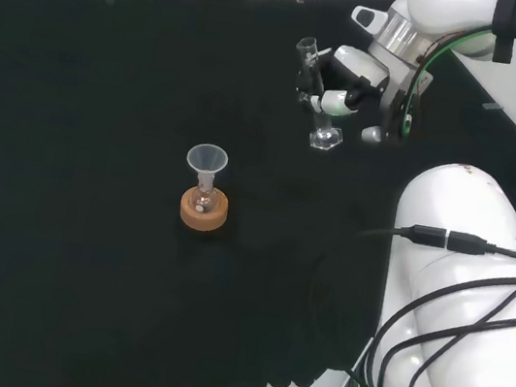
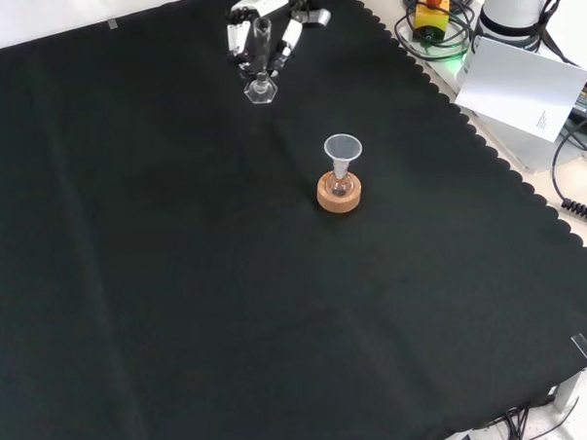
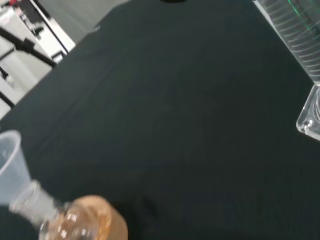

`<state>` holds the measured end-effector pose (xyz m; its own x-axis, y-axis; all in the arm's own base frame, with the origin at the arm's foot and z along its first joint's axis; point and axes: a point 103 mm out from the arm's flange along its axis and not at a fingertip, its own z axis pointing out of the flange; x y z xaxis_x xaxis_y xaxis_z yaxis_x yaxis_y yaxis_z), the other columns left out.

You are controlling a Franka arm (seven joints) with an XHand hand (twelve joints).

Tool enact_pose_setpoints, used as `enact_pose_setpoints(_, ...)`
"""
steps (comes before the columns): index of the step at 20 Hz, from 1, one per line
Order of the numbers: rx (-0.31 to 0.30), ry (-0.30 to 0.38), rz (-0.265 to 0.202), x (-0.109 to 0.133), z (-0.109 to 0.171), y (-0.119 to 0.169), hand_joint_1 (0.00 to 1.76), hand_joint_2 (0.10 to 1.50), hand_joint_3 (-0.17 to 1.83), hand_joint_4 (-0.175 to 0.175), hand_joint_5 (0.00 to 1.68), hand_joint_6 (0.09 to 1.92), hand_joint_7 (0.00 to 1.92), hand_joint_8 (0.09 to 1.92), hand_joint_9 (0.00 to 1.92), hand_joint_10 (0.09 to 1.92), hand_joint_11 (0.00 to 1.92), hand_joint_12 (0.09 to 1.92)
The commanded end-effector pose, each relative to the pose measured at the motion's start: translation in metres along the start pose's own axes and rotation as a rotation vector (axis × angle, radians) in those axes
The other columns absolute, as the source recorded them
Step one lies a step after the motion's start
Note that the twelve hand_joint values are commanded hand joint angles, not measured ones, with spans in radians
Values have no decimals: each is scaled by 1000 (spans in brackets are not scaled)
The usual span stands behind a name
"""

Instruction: Pour the water from the graduated cylinder into the round-bottom flask.

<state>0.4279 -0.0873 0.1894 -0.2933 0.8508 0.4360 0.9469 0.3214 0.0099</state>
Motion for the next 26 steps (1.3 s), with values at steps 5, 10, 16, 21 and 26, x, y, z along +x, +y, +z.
enact_pose_setpoints(5, 186, -208, 24, 41, 22, -45, 1139, 1165, -8, -175, 905, 1132, 1149, 405, 1331, 87, 1212, 758)
enact_pose_setpoints(10, 279, -345, 52, 50, 38, -49, 1139, 1165, -8, -175, 906, 1131, 1151, 401, 1332, 87, 1212, 757)
enact_pose_setpoints(16, 360, -451, 88, 53, 42, -47, 1139, 1165, -8, -175, 904, 1131, 1153, 397, 1334, 87, 1214, 756)
enact_pose_setpoints(21, 381, -529, 96, 60, 42, -45, 1139, 1166, -7, -175, 903, 1133, 1157, 395, 1337, 87, 1215, 756)
enact_pose_setpoints(26, 435, -611, 96, 67, 47, -44, 1139, 1166, -7, -175, 903, 1133, 1159, 392, 1338, 87, 1216, 755)
